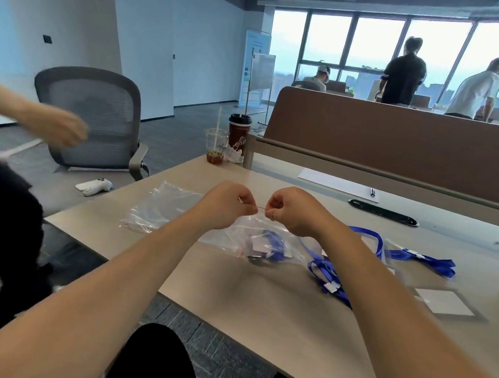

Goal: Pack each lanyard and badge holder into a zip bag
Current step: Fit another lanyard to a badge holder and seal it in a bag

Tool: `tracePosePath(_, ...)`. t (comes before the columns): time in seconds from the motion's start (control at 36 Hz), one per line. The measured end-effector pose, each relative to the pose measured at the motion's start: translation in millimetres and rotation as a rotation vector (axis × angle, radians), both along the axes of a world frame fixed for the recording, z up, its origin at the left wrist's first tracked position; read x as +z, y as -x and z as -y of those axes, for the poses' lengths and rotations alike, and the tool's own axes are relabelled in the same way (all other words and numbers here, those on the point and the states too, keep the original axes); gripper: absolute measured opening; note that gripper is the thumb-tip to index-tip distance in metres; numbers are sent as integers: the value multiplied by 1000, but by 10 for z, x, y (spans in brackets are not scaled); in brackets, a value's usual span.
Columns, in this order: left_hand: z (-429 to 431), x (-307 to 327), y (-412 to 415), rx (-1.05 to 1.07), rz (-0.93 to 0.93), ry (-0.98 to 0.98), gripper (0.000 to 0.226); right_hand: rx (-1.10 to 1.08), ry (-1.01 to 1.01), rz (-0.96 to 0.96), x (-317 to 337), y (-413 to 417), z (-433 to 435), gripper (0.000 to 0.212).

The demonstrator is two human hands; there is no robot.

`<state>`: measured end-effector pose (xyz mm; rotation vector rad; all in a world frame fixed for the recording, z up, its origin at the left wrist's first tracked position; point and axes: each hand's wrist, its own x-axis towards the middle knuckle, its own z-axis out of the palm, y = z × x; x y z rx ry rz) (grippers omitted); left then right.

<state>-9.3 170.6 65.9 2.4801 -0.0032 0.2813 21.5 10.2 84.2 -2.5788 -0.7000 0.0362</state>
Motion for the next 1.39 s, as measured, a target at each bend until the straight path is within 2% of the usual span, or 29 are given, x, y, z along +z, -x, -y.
tracePosePath(0.22,4,-49,30,32,34,112,2,-12,3,-9,-5,-29,115,15)
tracePosePath(0.44,-42,-42,48,59,30,123,12,-60,6,8,13,-81,336,13)
tracePosePath(0.58,25,4,32,41,-2,-115,21,-67,40,29,-28,-48,359,15)
tracePosePath(0.69,92,66,-4,29,103,-392,46,-76,59,40,-54,-51,359,14)
tracePosePath(0.78,190,81,-42,-14,131,-481,41,-78,56,46,-75,-64,339,13)
tracePosePath(0.94,302,12,-90,-60,66,-404,18,-61,32,72,-99,-80,292,13)
tracePosePath(1.11,235,-62,-119,-53,124,-270,9,-53,-23,50,-87,-105,377,14)
tracePosePath(1.39,86,-80,-150,-60,95,-205,6,-95,-109,22,-132,-103,661,11)
